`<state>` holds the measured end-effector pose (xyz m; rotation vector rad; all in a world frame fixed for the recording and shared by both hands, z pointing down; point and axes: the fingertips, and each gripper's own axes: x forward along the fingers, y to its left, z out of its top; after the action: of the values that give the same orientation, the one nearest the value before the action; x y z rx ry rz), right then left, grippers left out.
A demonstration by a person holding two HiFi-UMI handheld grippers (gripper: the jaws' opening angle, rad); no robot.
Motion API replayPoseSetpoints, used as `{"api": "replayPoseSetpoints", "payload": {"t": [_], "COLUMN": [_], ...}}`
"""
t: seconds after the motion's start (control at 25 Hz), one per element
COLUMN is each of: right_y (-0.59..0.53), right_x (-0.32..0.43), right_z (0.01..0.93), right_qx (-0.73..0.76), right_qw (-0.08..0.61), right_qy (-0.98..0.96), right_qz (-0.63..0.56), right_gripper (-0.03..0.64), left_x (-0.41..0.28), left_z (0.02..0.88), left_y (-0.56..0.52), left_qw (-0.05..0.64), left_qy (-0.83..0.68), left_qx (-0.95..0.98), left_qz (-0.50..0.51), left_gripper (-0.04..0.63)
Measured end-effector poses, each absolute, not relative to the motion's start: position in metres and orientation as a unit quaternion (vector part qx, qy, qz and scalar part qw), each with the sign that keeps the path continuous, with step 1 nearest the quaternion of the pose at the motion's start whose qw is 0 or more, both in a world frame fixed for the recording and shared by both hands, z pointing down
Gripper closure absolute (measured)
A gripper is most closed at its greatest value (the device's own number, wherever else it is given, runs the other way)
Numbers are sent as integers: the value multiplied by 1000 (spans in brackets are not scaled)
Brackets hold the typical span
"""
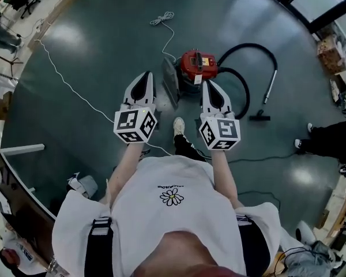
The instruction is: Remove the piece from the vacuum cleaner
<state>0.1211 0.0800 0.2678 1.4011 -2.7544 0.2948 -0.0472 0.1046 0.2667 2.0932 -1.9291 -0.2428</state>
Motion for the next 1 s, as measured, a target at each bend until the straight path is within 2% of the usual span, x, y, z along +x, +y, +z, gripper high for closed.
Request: {"api": "replayPoseSetpoints", "payload": {"t": [0.4, 0.68, 0.84, 1.0], "right_y": [-42, -98, -134, -180], "right_x": [121, 91, 73, 61], "right_z": [299, 334, 400, 515], "right_qx": [405, 375, 361, 358], "right_qw": [59, 113, 167, 245], "right_qy": [-905, -909, -900, -877], "right_qz": [119, 143, 177, 206], "right_gripper": [606, 606, 606, 606], "left_x": [-48, -85, -95, -92], "left_z": [283, 323, 386, 485], "left_y": [-5, -37, -68, -107], "left_qw": [148, 193, 228, 294], "left_qy": [-702, -735, -724, -678], "left_qx": [692, 648, 651, 674], "left_qz": [-81, -60, -27, 1], "left_gripper": [595, 595, 595, 595]}}
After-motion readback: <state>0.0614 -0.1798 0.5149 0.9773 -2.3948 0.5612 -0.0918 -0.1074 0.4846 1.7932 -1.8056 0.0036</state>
